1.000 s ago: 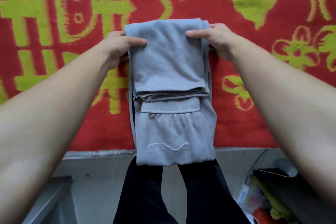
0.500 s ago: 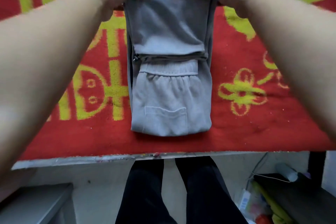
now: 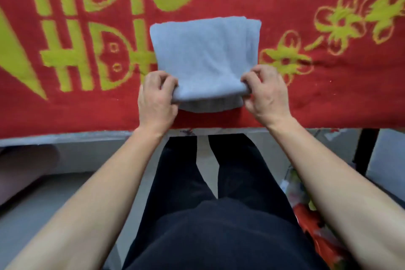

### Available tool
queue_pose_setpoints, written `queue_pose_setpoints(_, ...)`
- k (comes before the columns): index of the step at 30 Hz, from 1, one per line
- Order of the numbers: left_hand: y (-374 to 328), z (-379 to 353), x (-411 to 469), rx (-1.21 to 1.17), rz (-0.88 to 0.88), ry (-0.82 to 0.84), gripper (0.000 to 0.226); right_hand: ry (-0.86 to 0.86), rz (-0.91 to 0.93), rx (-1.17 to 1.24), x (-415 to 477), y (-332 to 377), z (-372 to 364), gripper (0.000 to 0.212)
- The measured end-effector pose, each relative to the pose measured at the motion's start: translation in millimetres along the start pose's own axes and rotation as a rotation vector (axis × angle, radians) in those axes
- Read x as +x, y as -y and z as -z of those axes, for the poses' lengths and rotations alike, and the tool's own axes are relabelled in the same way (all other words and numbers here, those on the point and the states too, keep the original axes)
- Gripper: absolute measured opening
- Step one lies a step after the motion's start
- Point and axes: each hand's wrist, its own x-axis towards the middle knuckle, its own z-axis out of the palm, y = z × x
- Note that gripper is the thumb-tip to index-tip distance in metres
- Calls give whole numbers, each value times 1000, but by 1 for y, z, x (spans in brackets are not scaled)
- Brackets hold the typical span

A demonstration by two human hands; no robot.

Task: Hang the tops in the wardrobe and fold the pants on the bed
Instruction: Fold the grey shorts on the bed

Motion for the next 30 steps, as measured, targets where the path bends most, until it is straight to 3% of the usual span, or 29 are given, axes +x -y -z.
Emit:
queue_pose_setpoints(5,11,-35,-49,137,-23,239,41,283,1,-45,-50,2,-40,32)
queue_pose_setpoints(8,13,-40,-49,97,35,390,41,400,-71,-2,-53,7,-49,37)
queue_pose_setpoints(10,10,-38,-41,15,98,338,39,326,-181,68,-48,13,-48,30)
queue_pose_setpoints(12,7,-36,-29,37,104,169,44,132,-245,93,-40,20,-47,25)
queue_pose_setpoints(15,1,-42,-1,142,40,49,59,-90,-196,19,-19,30,-52,48)
queue_pose_setpoints(19,9,-64,42,275,11,233,67,206,-162,-226,19,16,-70,73)
queue_pose_setpoints(24,26,-90,70,276,1,286,70,412,-208,-185,53,-15,-98,81)
queue_pose_setpoints(27,27,-91,72,244,-13,230,70,354,-178,-78,55,-17,-98,84)
queue_pose_setpoints(30,25,-83,56,50,27,57,81,118,-224,277,42,-11,-89,99)
